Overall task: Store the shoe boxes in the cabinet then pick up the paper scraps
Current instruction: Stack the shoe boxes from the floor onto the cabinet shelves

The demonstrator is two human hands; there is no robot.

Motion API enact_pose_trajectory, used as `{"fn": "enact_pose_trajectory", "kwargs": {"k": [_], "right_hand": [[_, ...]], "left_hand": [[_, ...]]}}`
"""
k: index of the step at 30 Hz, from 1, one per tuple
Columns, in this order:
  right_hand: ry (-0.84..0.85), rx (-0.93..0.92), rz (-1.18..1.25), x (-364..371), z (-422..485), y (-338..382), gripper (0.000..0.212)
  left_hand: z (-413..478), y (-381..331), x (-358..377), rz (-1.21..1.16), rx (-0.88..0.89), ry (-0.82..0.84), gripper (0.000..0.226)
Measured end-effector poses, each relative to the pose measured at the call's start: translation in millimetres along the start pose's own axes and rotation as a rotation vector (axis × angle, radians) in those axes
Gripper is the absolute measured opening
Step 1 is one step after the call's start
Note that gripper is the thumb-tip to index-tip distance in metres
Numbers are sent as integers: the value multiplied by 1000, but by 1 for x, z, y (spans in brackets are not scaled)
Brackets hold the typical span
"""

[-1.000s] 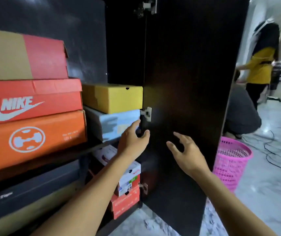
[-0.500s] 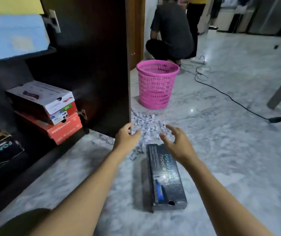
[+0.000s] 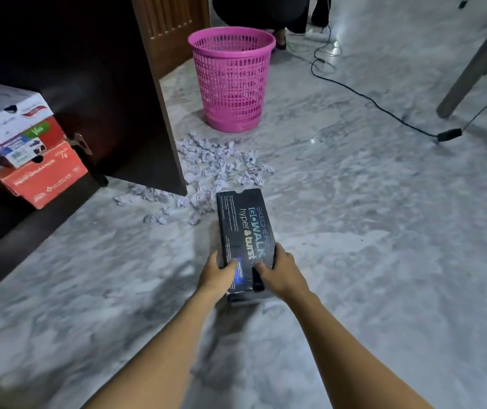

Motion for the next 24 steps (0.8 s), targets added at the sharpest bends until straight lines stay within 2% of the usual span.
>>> {"fn": "enact_pose_trajectory", "kwargs": {"k": [2,5,8,11,13,16,19,24], "right_hand": [[-7,-12,63,5,1,-7,77],[-74,20,205,-6,-10,-10,69],[-86,83,329,-13,-8,-27,62],[23,80,373,-4,-3,-36,59],[72,56,387,5,-2,-37,61],[69,27,372,11,-4,-37,62],[86,-6,372,13,-5,-35,67],[149,-78,377,18,1,-20,64]], "left_hand": [[1,7,4,-42,18,-17,32],[-3,15,-2,-87,-3,-75,24],[-2,28,-3,-129,-40,-8,28],[2,33,5,-198,-63,109,44],[4,34,9,-258,-74,137,41],[1,32,7,-314,-57,116,27],[-4,36,4,-328,-70,118,32],[-13,47,-14,-351,-72,27,42]]}}
Point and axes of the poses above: each hand's wrist, its own z-axis towards the middle knuckle, its own x-axis out of the palm, y = z × x, the point moved 5 cm from there along z, towards the middle knuckle
